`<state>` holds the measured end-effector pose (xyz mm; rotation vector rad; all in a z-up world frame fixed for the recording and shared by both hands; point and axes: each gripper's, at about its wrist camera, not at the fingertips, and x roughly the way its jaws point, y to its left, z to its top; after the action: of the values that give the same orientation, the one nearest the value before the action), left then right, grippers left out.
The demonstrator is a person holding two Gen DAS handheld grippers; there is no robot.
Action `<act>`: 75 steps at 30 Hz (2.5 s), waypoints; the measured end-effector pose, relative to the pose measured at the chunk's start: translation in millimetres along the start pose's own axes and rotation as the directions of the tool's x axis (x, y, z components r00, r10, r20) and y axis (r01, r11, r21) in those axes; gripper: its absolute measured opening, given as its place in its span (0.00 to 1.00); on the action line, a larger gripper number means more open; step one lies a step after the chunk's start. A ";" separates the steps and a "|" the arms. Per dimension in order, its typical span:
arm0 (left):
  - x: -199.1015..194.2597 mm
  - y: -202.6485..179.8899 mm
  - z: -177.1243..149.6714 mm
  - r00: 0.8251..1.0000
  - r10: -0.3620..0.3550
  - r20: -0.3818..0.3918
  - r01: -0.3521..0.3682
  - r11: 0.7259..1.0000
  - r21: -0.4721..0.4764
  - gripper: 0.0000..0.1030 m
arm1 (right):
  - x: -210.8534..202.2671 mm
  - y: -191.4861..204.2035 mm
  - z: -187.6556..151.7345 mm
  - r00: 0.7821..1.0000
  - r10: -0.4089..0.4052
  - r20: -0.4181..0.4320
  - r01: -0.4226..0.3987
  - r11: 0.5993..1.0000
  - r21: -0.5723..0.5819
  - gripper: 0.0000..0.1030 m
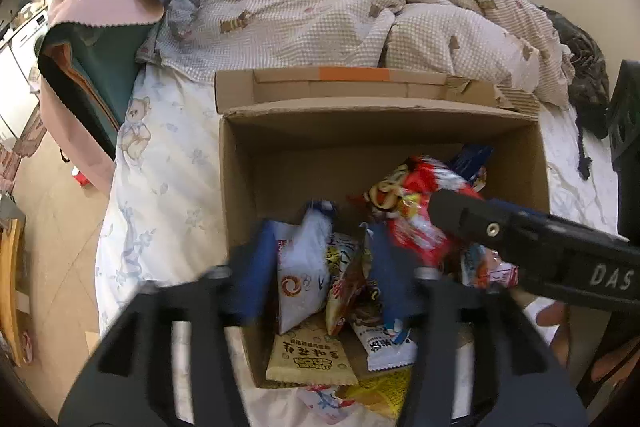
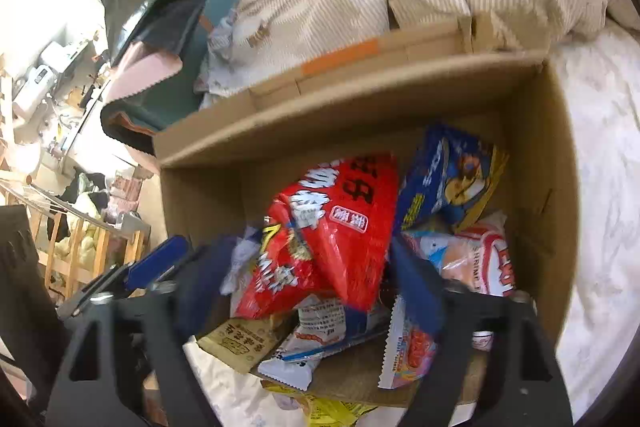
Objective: Organize snacks
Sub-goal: 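Carry both snacks over the box and open both tools to drop them, then withdraw both open tools from the box toward the last two snacks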
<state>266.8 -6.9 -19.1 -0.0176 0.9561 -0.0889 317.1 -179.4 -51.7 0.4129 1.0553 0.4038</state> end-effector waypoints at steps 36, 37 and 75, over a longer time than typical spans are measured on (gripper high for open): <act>-50.7 18.7 -31.0 0.996 0.039 0.074 -0.037 0.999 -0.026 0.81 | -65.3 -0.9 -36.6 0.999 -0.024 0.042 0.024 1.000 -0.009 0.91; -52.6 20.9 -34.1 0.997 0.041 0.071 -0.039 0.999 -0.037 0.81 | -67.9 -0.8 -40.2 0.999 -0.027 0.044 0.027 1.000 -0.011 0.91; -73.6 75.9 -127.0 0.986 0.057 -0.158 -0.105 0.943 -0.316 0.81 | -25.6 -39.7 -167.1 0.973 -0.033 -0.228 0.090 0.966 0.243 0.91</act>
<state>126.1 78.0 -36.5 -0.2780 1.1092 0.1462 161.7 -204.2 -125.0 0.5690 1.3416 0.2633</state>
